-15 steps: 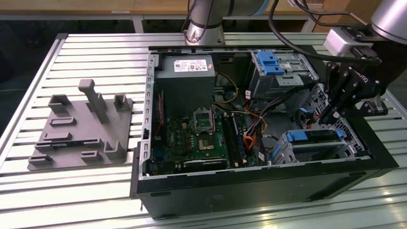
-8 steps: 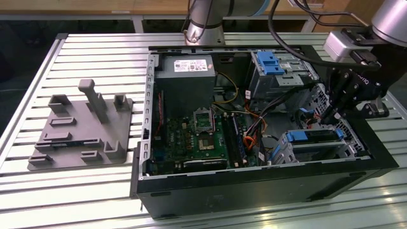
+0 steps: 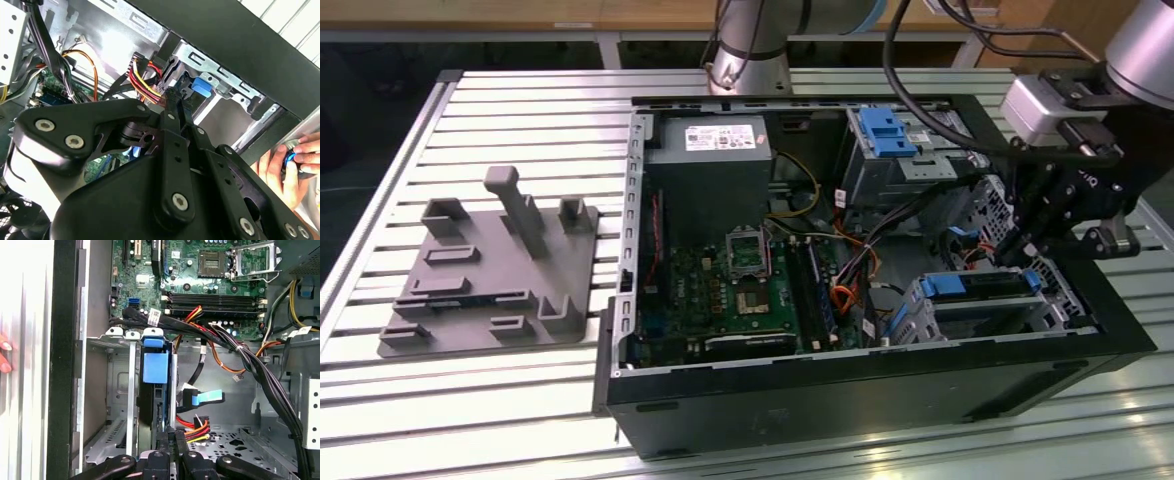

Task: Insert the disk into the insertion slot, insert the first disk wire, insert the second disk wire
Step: 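Insert the first disk wire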

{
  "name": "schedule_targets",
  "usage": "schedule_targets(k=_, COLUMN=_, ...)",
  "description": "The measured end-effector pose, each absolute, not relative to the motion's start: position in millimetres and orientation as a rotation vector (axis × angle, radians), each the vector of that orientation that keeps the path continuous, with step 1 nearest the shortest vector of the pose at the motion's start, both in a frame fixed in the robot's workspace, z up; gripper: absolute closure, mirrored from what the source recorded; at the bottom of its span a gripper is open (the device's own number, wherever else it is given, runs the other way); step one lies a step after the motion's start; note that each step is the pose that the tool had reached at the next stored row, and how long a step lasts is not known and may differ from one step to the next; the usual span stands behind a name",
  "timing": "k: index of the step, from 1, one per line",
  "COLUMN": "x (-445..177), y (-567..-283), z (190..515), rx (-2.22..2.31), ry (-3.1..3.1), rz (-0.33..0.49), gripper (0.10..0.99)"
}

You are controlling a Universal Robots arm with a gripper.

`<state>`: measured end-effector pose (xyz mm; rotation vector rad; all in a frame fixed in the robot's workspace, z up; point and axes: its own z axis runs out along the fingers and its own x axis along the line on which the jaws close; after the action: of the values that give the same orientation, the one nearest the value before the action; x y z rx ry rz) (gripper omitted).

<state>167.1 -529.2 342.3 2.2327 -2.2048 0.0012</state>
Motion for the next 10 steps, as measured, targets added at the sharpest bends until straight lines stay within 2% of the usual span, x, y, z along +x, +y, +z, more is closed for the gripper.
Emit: schedule_targets(k=10, x=166.3, y=-530.6, z=342.2, rx=2.228, ry=-2.215, rz=-0.001, gripper=0.922)
